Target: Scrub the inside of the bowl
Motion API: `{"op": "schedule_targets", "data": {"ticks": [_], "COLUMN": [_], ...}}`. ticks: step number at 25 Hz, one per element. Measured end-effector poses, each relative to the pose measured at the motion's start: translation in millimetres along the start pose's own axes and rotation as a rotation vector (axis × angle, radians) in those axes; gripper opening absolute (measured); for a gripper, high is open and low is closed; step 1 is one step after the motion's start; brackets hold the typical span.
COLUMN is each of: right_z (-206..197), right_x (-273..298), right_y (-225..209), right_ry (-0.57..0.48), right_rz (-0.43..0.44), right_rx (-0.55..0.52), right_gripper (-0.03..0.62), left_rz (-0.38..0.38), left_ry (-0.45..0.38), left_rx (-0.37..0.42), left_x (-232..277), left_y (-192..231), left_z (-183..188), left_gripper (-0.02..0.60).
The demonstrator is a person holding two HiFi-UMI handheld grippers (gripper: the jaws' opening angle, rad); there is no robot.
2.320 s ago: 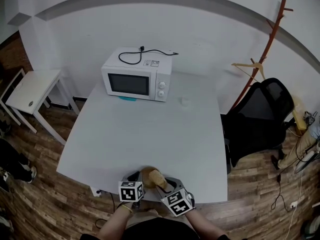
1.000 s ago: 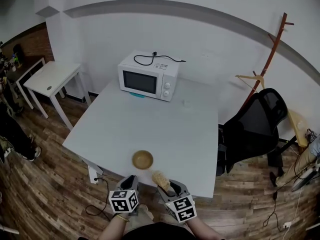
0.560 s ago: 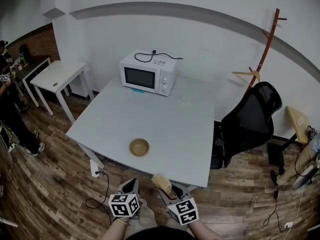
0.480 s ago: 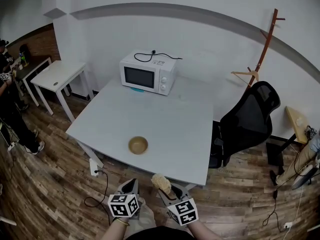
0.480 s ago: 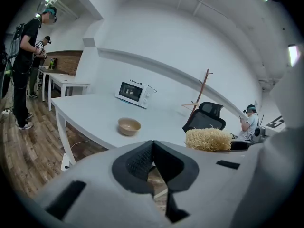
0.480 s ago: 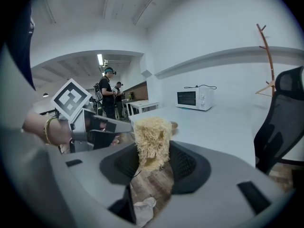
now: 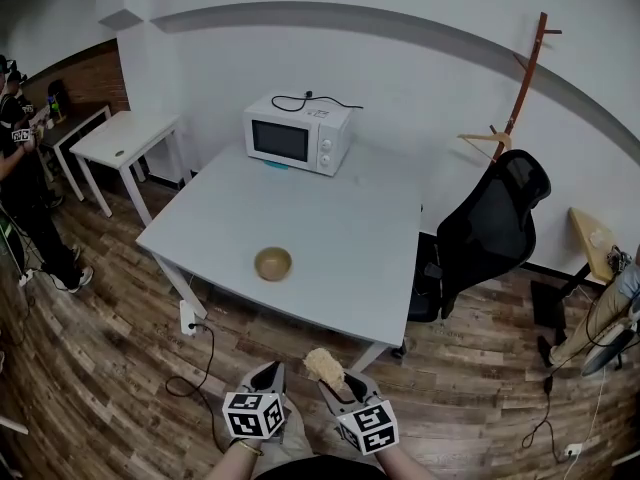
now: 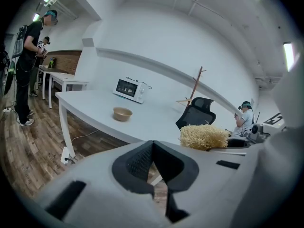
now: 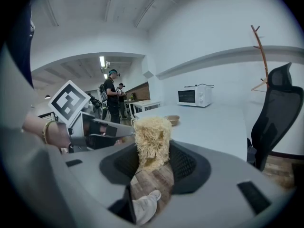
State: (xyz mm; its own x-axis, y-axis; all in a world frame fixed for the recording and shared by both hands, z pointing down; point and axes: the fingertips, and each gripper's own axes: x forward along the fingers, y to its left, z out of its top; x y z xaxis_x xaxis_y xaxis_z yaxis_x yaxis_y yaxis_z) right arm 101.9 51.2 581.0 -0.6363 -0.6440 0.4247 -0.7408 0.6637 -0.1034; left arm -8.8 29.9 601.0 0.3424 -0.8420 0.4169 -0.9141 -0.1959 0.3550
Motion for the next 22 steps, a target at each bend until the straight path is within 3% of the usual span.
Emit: {"op": "schedule_targets", "data": {"ticks": [22], "right_z": [-2.0], "right_x": [-3.5], "right_y": [8.8], "right_ry": [-0.024], "right_rz": [0.001], "right_rx": [0.008], "right_gripper": [0.175], "left_rz": [-0.027], "left_ry": [0.037], "left_rx": [0.055], "left_x": [-17.1], "left_y": [-12.5], "left_z": [-13.1], "left_gripper": [0.018]}}
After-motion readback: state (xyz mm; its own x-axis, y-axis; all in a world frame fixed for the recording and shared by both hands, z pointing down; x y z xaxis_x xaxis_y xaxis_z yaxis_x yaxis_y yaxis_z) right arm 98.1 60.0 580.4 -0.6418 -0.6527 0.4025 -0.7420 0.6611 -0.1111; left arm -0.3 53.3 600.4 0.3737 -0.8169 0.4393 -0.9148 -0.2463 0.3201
